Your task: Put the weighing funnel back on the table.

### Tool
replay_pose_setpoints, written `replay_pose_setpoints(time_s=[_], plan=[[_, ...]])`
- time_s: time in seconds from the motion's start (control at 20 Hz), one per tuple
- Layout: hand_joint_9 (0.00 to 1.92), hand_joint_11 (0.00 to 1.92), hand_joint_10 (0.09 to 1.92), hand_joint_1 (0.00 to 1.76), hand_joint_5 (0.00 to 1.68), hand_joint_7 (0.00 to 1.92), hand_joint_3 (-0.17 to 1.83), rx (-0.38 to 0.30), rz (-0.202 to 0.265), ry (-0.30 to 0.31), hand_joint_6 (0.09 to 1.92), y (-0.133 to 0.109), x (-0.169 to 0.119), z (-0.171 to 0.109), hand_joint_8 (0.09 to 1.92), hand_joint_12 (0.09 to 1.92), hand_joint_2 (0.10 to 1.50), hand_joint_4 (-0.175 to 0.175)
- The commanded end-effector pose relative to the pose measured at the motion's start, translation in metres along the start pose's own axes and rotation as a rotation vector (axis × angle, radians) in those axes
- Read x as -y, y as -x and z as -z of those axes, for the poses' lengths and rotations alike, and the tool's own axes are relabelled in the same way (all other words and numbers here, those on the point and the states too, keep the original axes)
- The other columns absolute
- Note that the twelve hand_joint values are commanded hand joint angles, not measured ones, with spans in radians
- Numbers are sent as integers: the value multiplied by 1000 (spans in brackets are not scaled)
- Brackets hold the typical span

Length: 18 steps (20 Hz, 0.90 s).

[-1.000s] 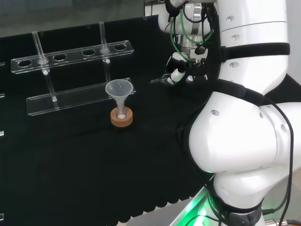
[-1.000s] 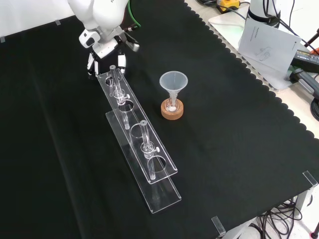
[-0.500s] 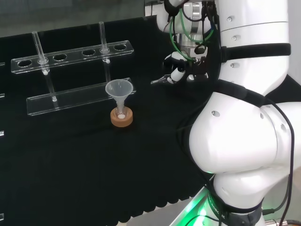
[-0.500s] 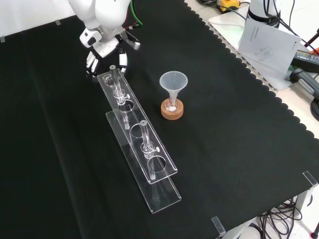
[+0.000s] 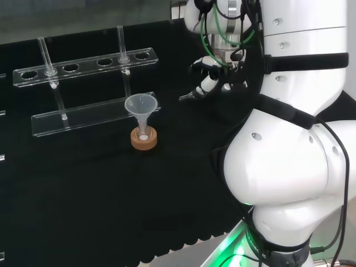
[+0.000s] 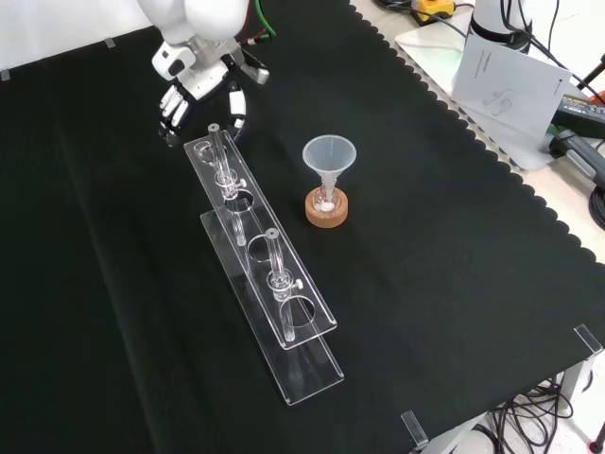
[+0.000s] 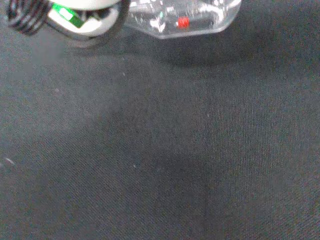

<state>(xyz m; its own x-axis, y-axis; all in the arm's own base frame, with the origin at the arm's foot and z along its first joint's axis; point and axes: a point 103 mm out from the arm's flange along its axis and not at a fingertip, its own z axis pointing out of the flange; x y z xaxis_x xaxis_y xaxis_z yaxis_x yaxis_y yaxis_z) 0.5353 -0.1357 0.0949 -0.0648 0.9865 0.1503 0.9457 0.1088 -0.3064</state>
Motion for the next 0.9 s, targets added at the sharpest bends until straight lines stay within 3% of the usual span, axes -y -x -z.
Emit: replay_pose_setpoints(time_s=[0.05,0.9], plan=[[362,214,621,765,309,100,495,6,9,49,145,-12,27,35,609,1353,603,14],[320,176,634,704,286,69,446,68,-11,108,87,-61,108,84,587,1402,623,7]])
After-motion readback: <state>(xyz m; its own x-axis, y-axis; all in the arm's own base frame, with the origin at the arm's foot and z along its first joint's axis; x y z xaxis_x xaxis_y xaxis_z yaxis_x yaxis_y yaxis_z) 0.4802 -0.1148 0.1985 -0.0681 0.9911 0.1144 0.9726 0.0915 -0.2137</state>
